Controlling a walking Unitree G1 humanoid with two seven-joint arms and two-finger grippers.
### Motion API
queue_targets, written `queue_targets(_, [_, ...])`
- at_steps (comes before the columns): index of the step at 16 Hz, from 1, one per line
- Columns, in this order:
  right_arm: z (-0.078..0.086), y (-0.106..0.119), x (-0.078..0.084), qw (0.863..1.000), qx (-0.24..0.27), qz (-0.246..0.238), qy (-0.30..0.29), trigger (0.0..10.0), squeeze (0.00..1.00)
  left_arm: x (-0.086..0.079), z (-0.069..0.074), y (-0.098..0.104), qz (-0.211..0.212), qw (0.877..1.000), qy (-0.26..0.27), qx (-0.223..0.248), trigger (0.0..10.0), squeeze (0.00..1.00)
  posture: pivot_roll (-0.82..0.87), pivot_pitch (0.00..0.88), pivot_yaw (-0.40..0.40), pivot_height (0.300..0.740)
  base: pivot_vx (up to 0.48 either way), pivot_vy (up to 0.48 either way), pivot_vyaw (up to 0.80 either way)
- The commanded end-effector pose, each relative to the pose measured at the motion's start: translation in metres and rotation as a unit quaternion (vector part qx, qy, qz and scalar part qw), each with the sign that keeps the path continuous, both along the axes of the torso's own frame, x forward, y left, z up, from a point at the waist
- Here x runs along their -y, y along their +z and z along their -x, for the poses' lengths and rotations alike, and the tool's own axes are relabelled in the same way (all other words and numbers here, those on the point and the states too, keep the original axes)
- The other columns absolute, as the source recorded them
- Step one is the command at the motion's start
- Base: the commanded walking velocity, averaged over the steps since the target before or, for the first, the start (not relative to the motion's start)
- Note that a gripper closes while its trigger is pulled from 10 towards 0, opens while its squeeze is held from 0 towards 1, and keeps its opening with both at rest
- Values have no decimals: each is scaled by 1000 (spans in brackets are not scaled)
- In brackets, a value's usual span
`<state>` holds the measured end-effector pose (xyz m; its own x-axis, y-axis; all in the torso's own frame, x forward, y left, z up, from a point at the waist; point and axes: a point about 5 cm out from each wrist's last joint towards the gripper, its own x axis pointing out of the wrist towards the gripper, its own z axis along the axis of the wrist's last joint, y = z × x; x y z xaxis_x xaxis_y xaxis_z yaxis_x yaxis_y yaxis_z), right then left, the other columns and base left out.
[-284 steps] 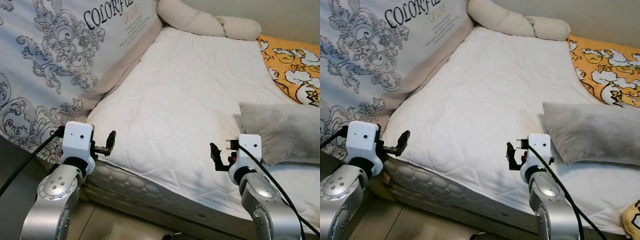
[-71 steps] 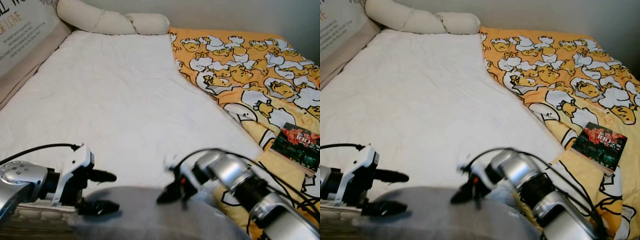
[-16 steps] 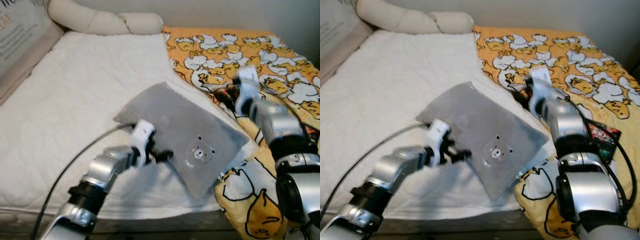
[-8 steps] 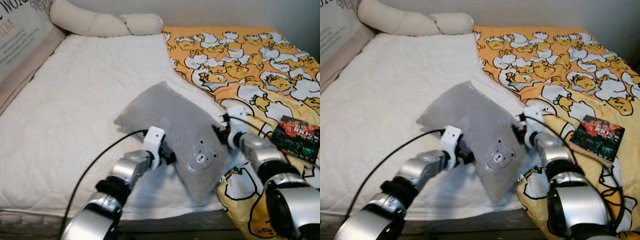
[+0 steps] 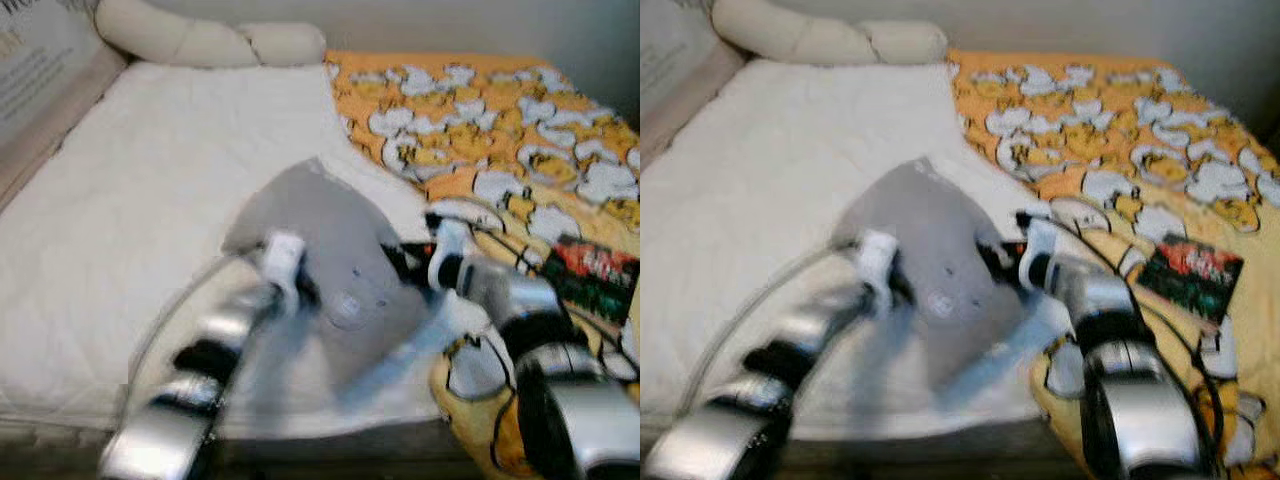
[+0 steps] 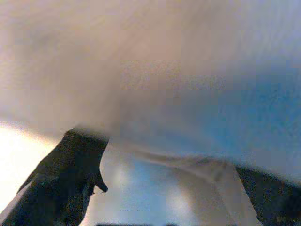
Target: Clean up the room
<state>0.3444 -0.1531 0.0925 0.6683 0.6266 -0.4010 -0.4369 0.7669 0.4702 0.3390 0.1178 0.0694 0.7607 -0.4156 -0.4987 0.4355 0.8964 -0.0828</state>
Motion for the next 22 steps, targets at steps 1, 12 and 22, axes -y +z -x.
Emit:
queue_targets(1, [12, -6, -8, 998, -39, -33, 24, 10000, 1000, 0, -5, 26, 1, 998, -45, 49, 10000, 1000, -91, 0, -13, 740, 0, 0, 0])
queue_targets(12, [51, -21, 44, 984, -56, -66, -156, 10000, 1000, -71, 15, 17, 54, 996, 42, 64, 10000, 1000, -99, 0, 13, 740, 0, 0, 0])
queue_targets(22, [37, -41, 22, 968, -108, -198, -108, 10000, 588, 8, 38, -36, 330, 940, -20, -86, 10000, 1000, -113, 0, 41, 740, 0, 0, 0])
